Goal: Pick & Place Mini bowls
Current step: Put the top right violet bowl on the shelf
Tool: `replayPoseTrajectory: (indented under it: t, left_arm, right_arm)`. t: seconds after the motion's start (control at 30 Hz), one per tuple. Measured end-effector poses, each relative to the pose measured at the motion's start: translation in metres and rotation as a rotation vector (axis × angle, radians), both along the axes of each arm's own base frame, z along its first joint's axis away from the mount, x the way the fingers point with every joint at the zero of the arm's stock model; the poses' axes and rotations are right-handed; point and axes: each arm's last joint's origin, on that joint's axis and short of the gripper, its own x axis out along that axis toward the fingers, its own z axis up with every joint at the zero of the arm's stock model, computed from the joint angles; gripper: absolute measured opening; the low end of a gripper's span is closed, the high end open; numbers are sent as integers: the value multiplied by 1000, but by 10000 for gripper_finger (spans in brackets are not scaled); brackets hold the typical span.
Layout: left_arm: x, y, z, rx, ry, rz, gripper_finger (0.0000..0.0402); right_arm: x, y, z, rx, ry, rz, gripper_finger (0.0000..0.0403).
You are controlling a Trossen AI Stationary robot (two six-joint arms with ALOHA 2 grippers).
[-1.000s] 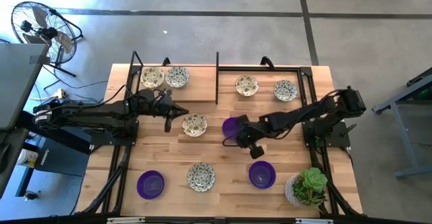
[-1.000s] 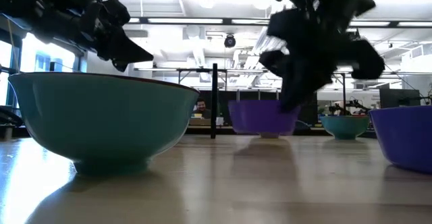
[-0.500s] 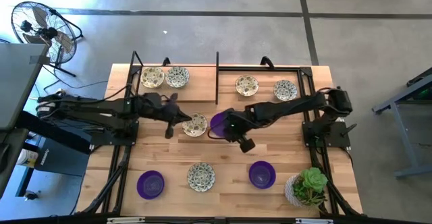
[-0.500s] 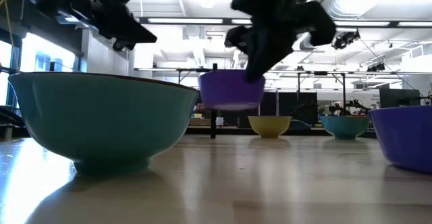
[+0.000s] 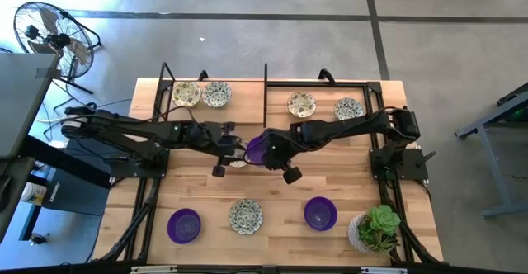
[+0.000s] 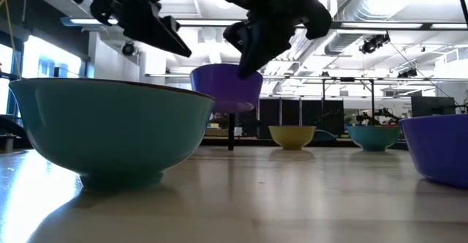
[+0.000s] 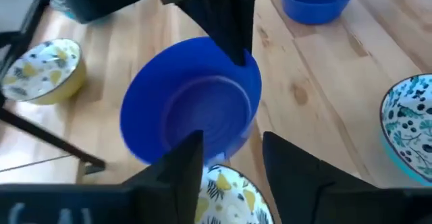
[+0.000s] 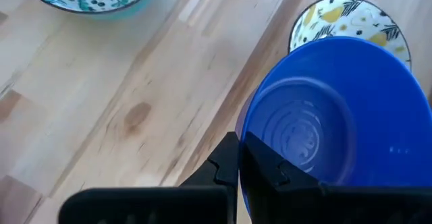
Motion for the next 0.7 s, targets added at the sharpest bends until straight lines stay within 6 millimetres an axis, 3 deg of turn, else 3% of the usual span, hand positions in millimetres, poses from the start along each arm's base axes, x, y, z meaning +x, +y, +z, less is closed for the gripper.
replayPoseTrajectory:
  t: [0.37, 0.5, 0.7]
  left_arm:
    - [34, -7, -5, -5, 160, -64, 158]
    - [38, -8, -4, 10, 191, -65, 157]
    - [39, -7, -5, 32, 203, -64, 118]
  right_arm:
    - [2, 1, 1, 12, -29, 22, 2]
    - [3, 1, 1, 10, -36, 24, 2]
    - [3, 0, 1, 5, -35, 22, 2]
